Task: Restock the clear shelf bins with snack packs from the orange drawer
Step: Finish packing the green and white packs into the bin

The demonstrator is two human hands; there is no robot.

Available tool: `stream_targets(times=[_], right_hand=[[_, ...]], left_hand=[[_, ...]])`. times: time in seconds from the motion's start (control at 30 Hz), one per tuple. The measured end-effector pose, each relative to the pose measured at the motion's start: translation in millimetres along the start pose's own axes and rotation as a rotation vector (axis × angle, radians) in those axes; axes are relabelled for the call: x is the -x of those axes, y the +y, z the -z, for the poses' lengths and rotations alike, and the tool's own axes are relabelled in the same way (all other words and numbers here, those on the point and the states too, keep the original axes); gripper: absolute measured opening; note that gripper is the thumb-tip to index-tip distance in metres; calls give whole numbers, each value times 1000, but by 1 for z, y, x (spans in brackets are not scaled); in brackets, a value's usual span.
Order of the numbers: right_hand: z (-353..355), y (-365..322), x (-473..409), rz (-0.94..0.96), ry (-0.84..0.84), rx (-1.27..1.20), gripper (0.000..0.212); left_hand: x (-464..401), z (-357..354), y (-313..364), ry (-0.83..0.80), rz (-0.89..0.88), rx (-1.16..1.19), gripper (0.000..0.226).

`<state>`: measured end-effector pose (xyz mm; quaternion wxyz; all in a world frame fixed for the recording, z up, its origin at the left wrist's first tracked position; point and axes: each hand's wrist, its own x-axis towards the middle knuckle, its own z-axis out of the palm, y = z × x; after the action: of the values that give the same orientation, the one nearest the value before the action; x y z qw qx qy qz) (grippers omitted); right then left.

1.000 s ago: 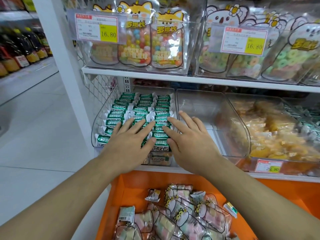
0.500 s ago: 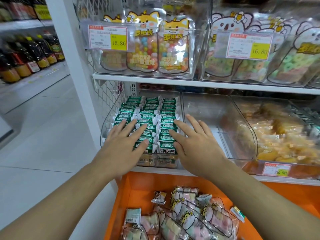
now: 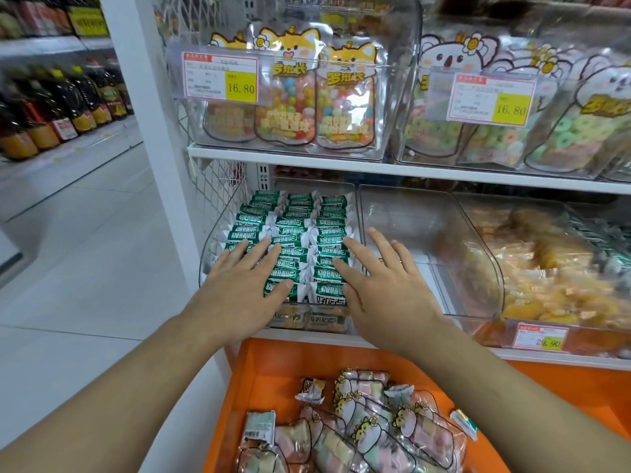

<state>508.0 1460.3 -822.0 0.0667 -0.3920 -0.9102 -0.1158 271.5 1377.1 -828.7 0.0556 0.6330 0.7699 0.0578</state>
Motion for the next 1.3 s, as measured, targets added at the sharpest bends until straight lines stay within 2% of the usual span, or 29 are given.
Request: stream_targets(times=[0.27, 0.43, 0.7, 0.83, 1.03, 1.17, 1.3], right_hand=[[1, 1, 1, 2, -3, -47, 67], [0, 2, 6, -10, -1, -136, 56], [20, -5, 39, -42, 16, -269, 60], [29, -8, 66, -42, 31, -285, 61], [20, -11, 115, -34, -38, -335, 56], [-5, -15, 149, -69, -136, -405, 64], [-34, -17, 183, -131, -279, -466, 56]], left_hand=[[3, 2, -2, 39, -12, 110, 69], [11, 1, -3, 94, -30, 125, 66], [45, 11, 0, 183, 21, 306, 74], [76, 14, 12, 196, 30, 325, 72], [126, -12, 28, 107, 25, 365, 78], [162, -51, 50, -55, 28, 378, 79], [184, -89, 58, -218, 18, 334, 76]])
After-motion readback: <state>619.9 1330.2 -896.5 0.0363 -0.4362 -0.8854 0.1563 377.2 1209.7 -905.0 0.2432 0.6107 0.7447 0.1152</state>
